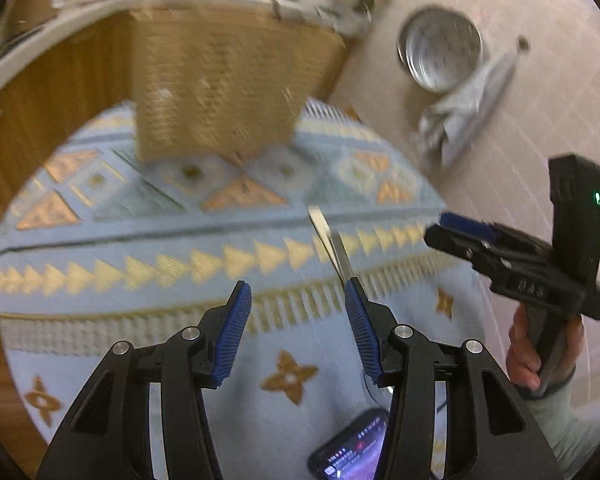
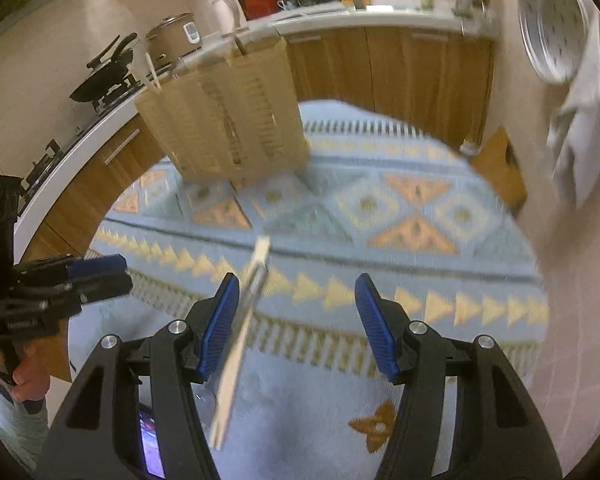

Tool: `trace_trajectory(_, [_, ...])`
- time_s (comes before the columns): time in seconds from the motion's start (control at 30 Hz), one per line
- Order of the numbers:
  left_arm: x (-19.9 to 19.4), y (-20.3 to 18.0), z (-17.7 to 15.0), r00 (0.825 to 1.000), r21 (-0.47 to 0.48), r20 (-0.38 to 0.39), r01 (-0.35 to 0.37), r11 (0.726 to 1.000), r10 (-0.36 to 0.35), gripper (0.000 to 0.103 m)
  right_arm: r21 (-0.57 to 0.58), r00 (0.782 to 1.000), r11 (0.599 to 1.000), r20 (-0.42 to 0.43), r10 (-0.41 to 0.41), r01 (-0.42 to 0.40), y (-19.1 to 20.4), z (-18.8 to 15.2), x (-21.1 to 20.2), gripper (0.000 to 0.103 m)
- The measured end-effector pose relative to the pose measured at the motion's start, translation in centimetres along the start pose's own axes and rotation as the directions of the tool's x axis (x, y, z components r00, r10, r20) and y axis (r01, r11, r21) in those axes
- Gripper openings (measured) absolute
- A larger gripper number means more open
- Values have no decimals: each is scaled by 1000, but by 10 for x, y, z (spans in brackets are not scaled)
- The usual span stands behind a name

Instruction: Organize utensils

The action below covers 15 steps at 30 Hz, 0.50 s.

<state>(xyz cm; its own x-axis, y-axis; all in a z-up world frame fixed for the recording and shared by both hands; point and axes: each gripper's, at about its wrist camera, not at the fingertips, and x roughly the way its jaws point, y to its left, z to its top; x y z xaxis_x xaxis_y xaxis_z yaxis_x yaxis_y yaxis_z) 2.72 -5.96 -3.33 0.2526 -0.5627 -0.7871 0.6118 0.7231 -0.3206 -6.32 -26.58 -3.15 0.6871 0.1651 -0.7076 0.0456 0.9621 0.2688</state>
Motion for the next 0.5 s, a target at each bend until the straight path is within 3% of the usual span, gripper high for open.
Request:
trace_trajectory(0.13, [18, -5, -10, 995, 1, -60, 81, 997, -81, 47, -12, 998, 999, 19, 52, -52, -8, -16, 17, 57])
trace_trajectory(0.27, [34, -12, -14, 992, 50, -115, 65, 997, -58, 47, -12, 999, 999, 19, 44, -43, -11, -24, 31, 57])
trace_trajectory(0.37, [42, -20, -16, 989, 85, -142, 63, 994, -50, 47, 27, 998, 998, 23, 55, -55, -19, -19, 31, 50])
trace_trajectory(0.5, [57, -32, -13, 981, 106, -187, 63, 992, -42, 43, 55, 998, 997, 25, 58, -59, -24, -18, 33, 48])
